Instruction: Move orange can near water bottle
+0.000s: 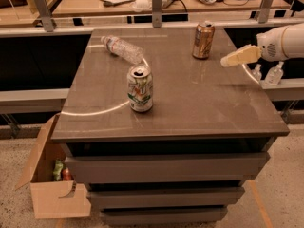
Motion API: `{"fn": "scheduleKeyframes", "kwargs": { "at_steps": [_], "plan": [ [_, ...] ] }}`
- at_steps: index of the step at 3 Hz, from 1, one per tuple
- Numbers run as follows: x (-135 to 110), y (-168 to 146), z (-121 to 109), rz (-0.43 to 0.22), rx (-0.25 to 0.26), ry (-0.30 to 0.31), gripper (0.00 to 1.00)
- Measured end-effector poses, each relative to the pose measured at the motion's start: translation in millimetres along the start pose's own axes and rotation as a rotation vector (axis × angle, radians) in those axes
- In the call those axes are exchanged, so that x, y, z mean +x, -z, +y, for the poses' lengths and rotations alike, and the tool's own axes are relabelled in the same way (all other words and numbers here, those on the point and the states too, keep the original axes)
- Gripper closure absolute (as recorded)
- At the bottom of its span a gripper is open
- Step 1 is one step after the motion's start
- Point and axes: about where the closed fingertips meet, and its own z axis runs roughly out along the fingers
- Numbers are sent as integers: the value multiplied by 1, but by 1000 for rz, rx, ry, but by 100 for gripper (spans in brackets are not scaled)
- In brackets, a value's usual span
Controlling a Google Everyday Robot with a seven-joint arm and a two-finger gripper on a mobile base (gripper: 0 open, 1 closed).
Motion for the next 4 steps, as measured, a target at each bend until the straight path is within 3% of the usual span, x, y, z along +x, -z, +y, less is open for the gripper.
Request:
{"fn": "scheduleKeyframes", "kwargs": {
  "at_steps": [1,2,4],
  "plan": [
    [-9,-11,-5,-102,15,-26,0],
    [-20,-29,-1,-170,-11,-37,0],
    [-31,-68,21,-199,-87,7,0]
  ]
}}
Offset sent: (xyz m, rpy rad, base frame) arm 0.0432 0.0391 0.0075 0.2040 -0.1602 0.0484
